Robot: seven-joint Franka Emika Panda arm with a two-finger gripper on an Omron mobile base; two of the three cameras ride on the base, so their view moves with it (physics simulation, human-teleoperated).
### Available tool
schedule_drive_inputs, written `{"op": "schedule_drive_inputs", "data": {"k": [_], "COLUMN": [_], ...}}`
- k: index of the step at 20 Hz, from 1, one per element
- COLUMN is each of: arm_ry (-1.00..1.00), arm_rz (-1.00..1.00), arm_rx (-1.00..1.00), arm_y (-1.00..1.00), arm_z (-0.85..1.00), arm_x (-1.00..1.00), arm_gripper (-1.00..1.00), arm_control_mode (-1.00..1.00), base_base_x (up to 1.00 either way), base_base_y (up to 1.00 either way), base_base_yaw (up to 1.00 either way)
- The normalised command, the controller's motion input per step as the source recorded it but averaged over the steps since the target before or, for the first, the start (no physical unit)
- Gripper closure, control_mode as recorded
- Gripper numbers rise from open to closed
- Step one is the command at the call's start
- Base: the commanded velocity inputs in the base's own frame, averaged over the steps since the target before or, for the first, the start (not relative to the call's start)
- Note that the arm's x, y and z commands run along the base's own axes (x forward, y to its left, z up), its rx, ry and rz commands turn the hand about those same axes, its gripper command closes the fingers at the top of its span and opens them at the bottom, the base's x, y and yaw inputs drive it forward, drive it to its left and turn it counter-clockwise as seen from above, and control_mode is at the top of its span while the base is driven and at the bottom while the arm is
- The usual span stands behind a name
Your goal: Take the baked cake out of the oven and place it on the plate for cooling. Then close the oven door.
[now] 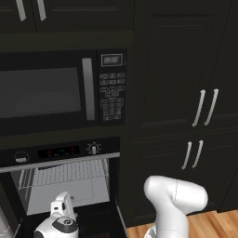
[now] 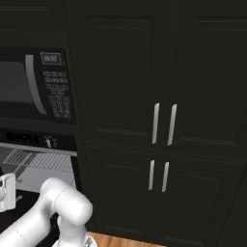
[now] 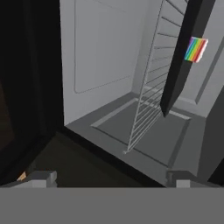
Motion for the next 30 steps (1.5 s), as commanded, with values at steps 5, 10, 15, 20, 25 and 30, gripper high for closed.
{"op": "schedule_drive_inputs", "data": {"k": [5, 10, 15, 20, 25, 30], "arm_ry": [0.0, 0.0, 0.0, 0.0, -0.01, -0.02], "arm_rz": [0.15, 0.14, 0.1, 0.06, 0.01, -0.02], "arm_rx": [0.0, -0.01, 0.0, 0.0, 0.0, 0.0], "arm_y": [0.0, 0.07, 0.1, 0.16, 0.24, 0.34], "arm_z": [-0.18, -0.23, -0.16, -0.17, -0.27, -0.29], "arm_x": [0.5, 0.4, 0.43, 0.43, 0.31, 0.22], "arm_gripper": [-1.0, -1.0, -1.0, -1.0, -1.0, -1.0], "arm_control_mode": [-1.0, -1.0, -1.0, -1.0, -1.0, -1.0], "base_base_x": [0.0, 0.0, 0.0, 0.0, 0.0, 0.0], "base_base_y": [0.0, 0.0, 0.0, 0.0, 0.0, 0.0], "base_base_yaw": [0.0, 0.0, 0.0, 0.0, 0.0, 0.0]}}
